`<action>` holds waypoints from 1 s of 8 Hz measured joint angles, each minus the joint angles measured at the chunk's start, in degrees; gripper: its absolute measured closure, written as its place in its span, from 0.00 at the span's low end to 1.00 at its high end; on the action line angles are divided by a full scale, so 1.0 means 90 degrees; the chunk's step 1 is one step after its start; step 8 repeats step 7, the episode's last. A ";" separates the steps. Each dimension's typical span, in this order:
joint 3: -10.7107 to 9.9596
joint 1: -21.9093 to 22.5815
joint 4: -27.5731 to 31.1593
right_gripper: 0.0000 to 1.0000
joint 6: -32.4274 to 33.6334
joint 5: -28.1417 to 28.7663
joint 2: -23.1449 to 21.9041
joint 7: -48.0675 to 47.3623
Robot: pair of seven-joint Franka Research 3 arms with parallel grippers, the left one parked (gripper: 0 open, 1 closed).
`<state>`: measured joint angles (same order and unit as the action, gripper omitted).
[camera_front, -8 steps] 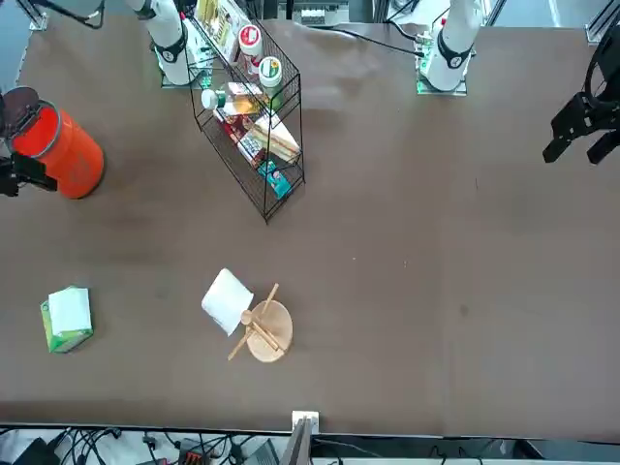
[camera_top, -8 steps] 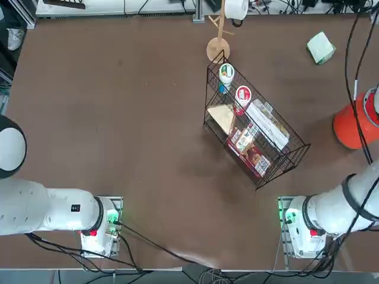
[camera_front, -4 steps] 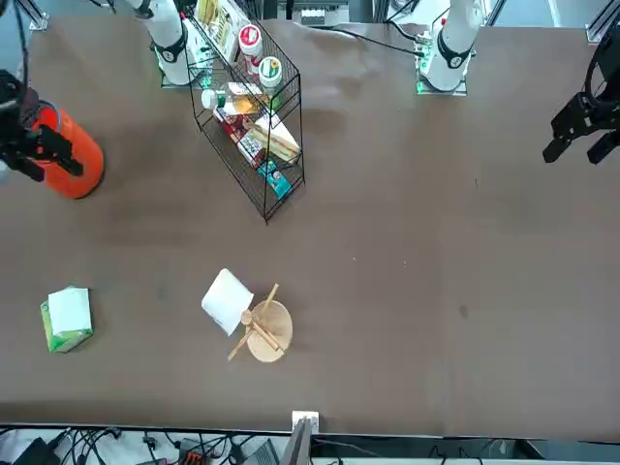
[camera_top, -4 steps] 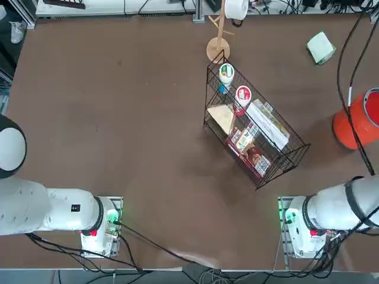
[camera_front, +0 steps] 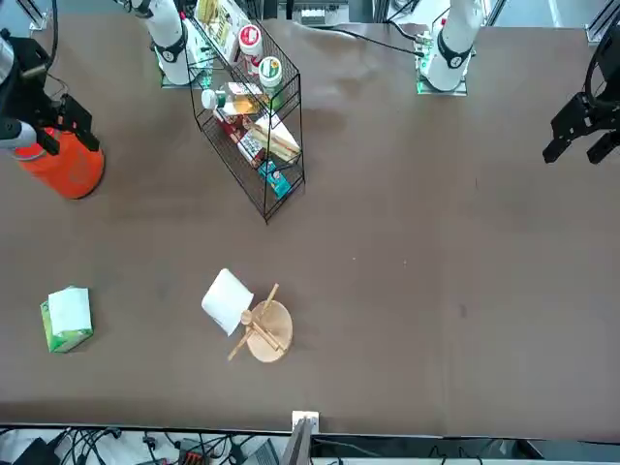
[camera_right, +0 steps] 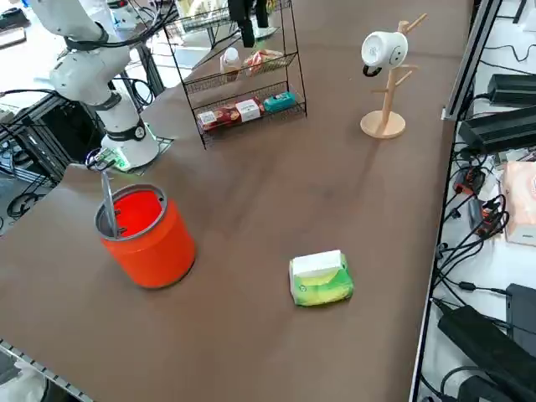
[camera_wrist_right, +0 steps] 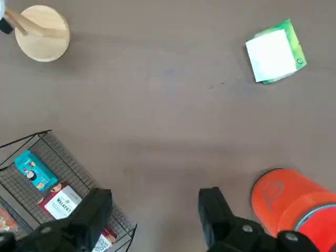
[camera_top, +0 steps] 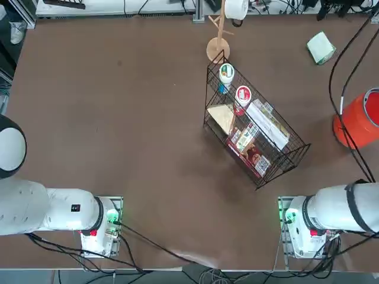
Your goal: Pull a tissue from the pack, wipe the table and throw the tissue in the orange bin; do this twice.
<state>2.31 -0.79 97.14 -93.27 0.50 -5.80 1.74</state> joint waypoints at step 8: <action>-0.0500 0.0405 -0.0002 0.00 -0.0075 0.0012 -0.0004 -0.0003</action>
